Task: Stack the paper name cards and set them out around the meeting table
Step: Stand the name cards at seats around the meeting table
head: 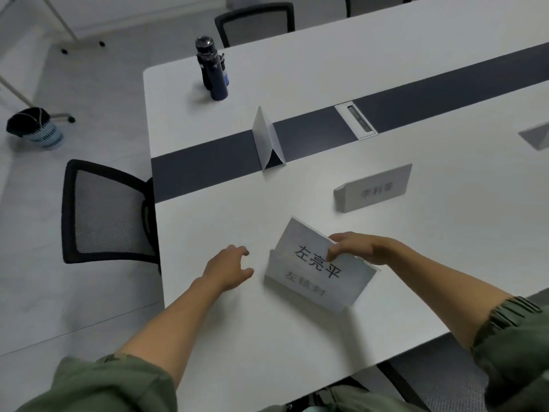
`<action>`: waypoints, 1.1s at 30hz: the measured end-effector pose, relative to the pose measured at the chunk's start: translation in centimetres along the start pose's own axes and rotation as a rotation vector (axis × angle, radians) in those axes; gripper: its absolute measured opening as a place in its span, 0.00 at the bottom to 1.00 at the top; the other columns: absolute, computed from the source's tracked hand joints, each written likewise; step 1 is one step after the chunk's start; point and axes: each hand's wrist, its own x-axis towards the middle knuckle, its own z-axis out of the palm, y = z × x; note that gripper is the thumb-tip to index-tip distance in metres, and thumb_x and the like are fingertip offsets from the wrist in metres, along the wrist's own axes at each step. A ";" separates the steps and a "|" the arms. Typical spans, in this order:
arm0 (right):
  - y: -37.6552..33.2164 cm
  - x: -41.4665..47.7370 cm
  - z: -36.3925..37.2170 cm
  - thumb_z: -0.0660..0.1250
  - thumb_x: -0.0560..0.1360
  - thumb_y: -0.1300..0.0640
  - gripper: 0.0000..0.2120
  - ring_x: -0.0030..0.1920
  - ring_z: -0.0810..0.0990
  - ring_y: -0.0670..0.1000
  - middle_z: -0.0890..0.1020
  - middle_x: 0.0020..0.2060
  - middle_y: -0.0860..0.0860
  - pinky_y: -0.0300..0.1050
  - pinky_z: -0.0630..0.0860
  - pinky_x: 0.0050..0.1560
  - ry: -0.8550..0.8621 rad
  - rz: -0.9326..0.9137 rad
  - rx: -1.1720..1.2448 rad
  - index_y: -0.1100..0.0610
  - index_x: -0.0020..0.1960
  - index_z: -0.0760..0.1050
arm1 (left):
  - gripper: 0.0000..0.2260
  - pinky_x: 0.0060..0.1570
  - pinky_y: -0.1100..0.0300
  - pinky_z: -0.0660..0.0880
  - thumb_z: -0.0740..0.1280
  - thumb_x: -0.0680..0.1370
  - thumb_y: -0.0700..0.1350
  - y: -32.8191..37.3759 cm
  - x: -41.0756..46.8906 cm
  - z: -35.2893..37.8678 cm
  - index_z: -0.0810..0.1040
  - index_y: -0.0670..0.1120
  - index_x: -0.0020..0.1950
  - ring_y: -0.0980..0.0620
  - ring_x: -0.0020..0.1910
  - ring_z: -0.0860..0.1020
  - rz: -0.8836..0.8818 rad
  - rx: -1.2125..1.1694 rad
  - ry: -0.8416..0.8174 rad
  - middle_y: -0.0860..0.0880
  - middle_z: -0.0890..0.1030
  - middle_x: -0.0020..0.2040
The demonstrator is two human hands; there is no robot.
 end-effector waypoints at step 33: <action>7.7 -4.7 -6.0 0.62 0.77 0.46 0.17 0.39 0.84 0.55 0.85 0.45 0.57 0.44 0.78 0.38 0.121 0.066 0.484 0.57 0.57 0.78 | 0.34 0.64 0.50 0.70 0.73 0.71 0.49 9.1 -1.3 2.3 0.63 0.54 0.75 0.46 0.62 0.73 -0.057 -0.180 -0.403 0.46 0.70 0.69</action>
